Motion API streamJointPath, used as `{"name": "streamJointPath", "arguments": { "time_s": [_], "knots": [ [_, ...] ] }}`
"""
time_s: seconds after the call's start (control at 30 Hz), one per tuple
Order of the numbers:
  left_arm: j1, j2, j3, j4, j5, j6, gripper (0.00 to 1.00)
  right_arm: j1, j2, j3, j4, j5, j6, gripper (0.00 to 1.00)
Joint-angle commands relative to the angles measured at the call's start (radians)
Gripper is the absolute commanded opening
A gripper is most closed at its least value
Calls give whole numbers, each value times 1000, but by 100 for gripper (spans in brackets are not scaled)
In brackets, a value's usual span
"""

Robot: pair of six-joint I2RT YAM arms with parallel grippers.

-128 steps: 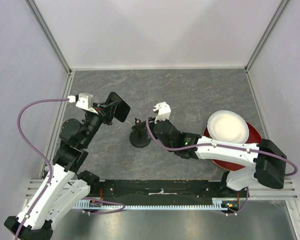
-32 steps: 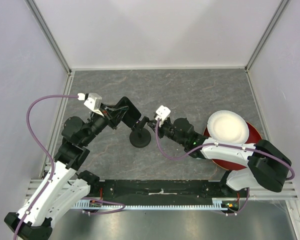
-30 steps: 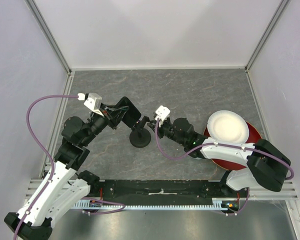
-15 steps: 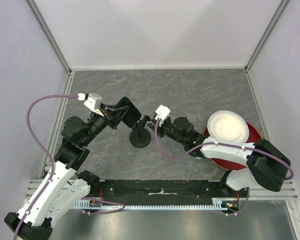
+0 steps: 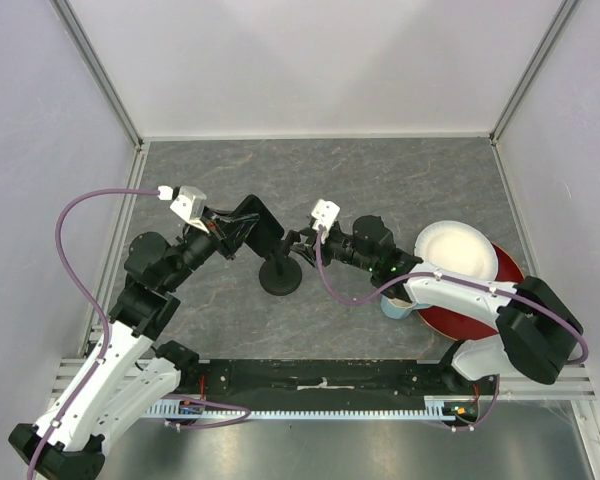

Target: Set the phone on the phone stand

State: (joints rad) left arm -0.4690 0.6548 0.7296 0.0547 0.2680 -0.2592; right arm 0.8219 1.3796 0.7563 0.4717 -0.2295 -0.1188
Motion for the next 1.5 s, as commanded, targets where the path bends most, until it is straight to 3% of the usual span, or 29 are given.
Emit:
{"name": "streamJointPath", "arguments": {
  "time_s": [0.0, 0.43, 0.9, 1.47],
  "knots": [
    [-5, -7, 42, 100, 14, 6, 2, -23, 30, 46, 5, -109, -5, 53],
    [-5, -3, 44, 100, 22, 6, 2, -41, 44, 51, 39, -130, 11, 37],
    [-7, 12, 47, 100, 42, 8, 2, -41, -8, 44, 30, -80, 11, 35],
    [-8, 23, 51, 99, 57, 5, 2, -41, 52, 69, 41, -94, 13, 32]
  ]
}}
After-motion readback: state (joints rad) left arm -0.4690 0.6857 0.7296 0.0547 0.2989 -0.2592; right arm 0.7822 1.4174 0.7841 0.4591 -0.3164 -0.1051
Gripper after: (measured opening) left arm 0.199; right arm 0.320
